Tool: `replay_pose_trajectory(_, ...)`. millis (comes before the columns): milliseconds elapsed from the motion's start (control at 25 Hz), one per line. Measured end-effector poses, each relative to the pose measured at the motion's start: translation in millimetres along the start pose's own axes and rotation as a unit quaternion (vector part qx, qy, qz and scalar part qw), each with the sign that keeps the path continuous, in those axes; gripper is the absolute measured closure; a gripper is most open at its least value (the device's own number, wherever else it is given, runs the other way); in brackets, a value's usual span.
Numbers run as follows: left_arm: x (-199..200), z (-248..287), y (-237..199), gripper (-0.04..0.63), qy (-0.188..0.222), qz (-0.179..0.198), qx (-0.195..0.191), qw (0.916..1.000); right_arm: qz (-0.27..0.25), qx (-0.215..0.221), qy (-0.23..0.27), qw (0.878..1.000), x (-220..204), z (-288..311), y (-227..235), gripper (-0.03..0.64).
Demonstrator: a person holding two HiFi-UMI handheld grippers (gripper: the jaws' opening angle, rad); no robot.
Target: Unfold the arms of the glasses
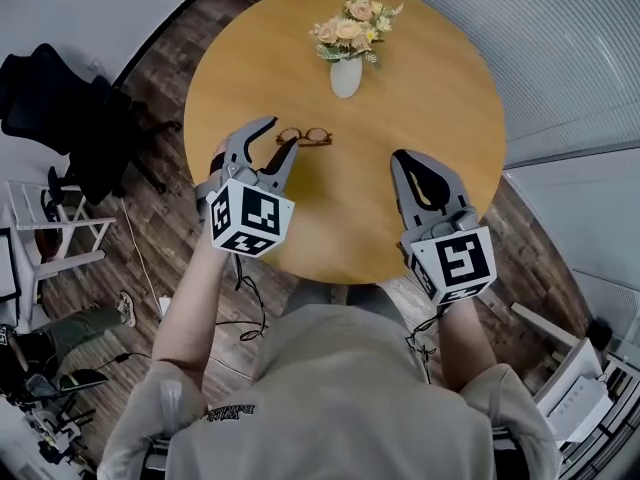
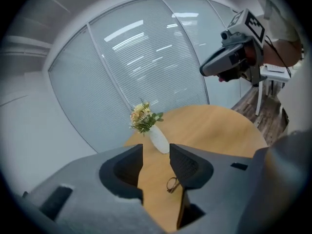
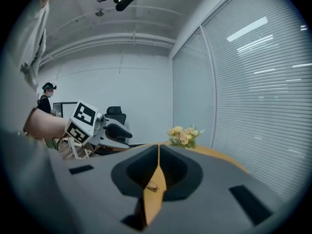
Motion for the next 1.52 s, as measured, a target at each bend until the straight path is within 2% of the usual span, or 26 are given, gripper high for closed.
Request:
replay_pose_trajectory(120,-11,23,6,0.425,-0.024,0.058,0.016,0.9979,0.007,0.005,-0.009,1.000,-12,14,4,0.586)
replay_pose_trajectory(200,-16,32,5,0.425,-0.036,0.114,0.049,0.9916,0.013,0.011,-0.018,1.000,-18,24,4,0.586)
replay_pose_trajectory(280,-22,43,8,0.425,-0.047,0.145,0.061,0.9865,0.023,0.016,-0.029,0.999,-29,36,5,0.586)
replay_pose_trajectory(440,-42,71,22,0.425,-0.059,0.113,0.028,0.9915,0.046,0.022,-0.047,0.998,-54,55,11,0.586)
replay_pose_trajectory(520,-53,87,28,0.425,-0.069,0.108,0.018,0.9916,0.052,0.022,-0.055,0.997,-66,63,14,0.586)
replay_pose_trajectory(920,-119,147,55,0.425,-0.137,0.116,-0.032,0.9832,0.087,0.036,-0.083,0.992,-111,92,12,0.586)
replay_pose_trajectory(1240,-148,183,70,0.425,-0.170,0.173,-0.054,0.9685,0.099,0.034,-0.107,0.989,-143,102,16,0.586)
replay_pose_trajectory(1520,-157,198,80,0.436,-0.182,0.180,-0.066,0.9644,0.107,0.024,-0.109,0.988,-154,101,23,0.586)
Point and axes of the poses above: the fingertips, and each gripper's own axes: z forward along the fingers, y to its right, x out of its top, the point moved 1 cm from there along -z, backward along the fingers, and after that the axes turned 6 degrees about -y, right-handed, at the moved point
